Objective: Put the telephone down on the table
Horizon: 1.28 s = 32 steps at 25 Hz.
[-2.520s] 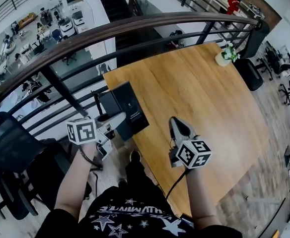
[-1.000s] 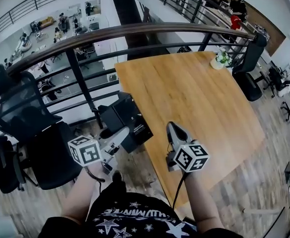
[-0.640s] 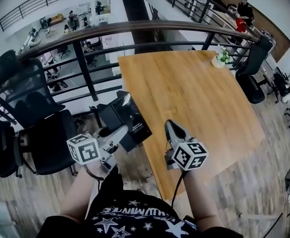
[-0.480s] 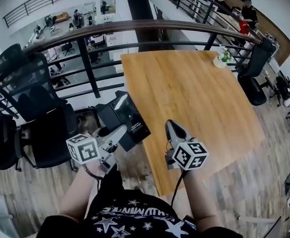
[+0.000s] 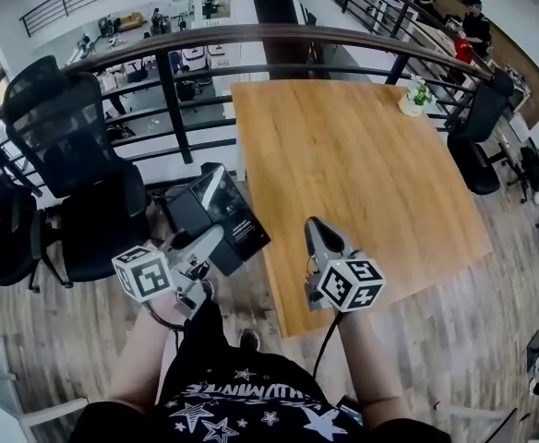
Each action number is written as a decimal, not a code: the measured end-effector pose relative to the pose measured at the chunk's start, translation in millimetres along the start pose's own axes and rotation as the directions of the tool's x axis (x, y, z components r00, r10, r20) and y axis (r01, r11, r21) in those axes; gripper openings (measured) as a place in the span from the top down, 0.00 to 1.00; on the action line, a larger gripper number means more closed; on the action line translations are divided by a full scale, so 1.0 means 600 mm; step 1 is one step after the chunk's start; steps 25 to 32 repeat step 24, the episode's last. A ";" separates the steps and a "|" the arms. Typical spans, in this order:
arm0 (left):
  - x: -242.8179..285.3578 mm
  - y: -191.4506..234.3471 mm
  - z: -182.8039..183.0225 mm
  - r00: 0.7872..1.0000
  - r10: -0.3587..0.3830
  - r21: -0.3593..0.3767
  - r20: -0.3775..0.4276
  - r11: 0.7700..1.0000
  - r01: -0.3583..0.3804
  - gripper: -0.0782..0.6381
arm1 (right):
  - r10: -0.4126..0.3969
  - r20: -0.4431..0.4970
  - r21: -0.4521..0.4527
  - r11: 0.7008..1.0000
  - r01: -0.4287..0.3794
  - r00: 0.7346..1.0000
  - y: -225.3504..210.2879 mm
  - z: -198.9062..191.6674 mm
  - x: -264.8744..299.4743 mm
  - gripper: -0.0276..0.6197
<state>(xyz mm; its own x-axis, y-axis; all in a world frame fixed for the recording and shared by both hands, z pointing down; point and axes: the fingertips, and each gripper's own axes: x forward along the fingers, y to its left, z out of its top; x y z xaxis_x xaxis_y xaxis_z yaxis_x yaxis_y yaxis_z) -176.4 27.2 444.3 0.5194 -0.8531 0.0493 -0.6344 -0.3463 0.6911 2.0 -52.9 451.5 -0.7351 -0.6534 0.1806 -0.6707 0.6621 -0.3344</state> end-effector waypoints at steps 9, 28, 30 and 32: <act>-0.039 -0.034 -0.022 1.000 0.016 0.004 0.023 1.000 -0.016 0.64 | 0.039 -0.001 -0.013 0.999 -0.039 0.999 0.023 0.000 -0.035 0.96; -0.083 -0.018 -0.021 0.999 -0.023 -0.045 -0.022 0.999 0.022 0.64 | -0.033 0.018 0.000 0.999 0.033 0.999 0.070 -0.022 -0.052 0.96; -0.083 -0.018 -0.021 0.999 -0.023 -0.045 -0.022 0.999 0.022 0.64 | -0.033 0.018 0.000 0.999 0.033 0.999 0.070 -0.022 -0.052 0.96; -0.083 -0.018 -0.021 0.999 -0.023 -0.045 -0.022 0.999 0.022 0.64 | -0.033 0.018 0.000 0.999 0.033 0.999 0.070 -0.022 -0.052 0.96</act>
